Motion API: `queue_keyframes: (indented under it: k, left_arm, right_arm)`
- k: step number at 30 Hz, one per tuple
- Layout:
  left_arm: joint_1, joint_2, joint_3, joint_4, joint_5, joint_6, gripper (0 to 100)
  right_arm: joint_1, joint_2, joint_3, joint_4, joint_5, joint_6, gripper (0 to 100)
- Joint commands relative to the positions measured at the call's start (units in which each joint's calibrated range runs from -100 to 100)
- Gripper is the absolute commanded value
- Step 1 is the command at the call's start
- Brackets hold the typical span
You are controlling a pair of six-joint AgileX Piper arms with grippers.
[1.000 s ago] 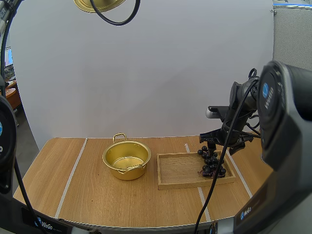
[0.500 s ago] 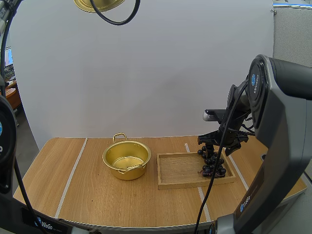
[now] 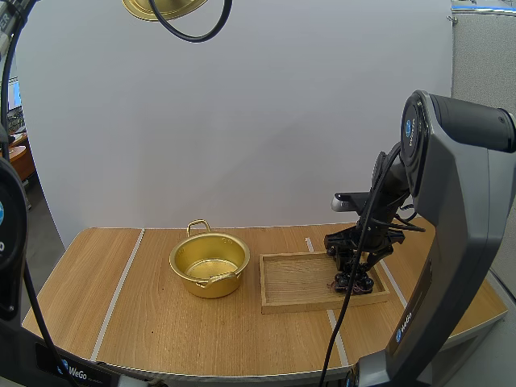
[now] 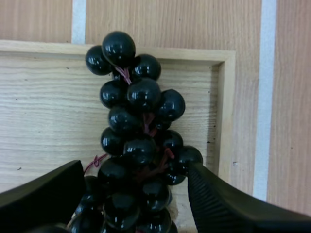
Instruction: Open the pot, put the grape inside, and close it
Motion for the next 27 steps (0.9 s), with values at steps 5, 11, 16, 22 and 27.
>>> queue_keyframes:
  k: [5,11,16,22,27]
  left_arm:
    - [-0.20,-0.32,-0.57,0.82,-1.52,-0.24,0]
    - [-0.20,-0.32,-0.57,0.82,-1.52,-0.24,0]
    - [-0.20,-0.32,-0.57,0.82,-1.52,-0.24,0]
    - [-0.20,-0.32,-0.57,0.82,-1.52,-0.24,0]
    - [-0.20,-0.32,-0.57,0.82,-1.52,-0.24,0]
  right_arm:
    - [-0.22,3.42,-0.32,0.93,-1.17,-1.56,100]
    - [-0.22,6.73,-0.32,0.93,-1.17,-1.82,100]
    - [-0.22,7.39,-0.32,0.93,-0.78,-1.82,100]
    - [-0.22,7.39,-0.32,0.93,0.09,-1.82,100]
    - [-0.22,7.39,-0.32,0.93,0.09,-1.82,100]
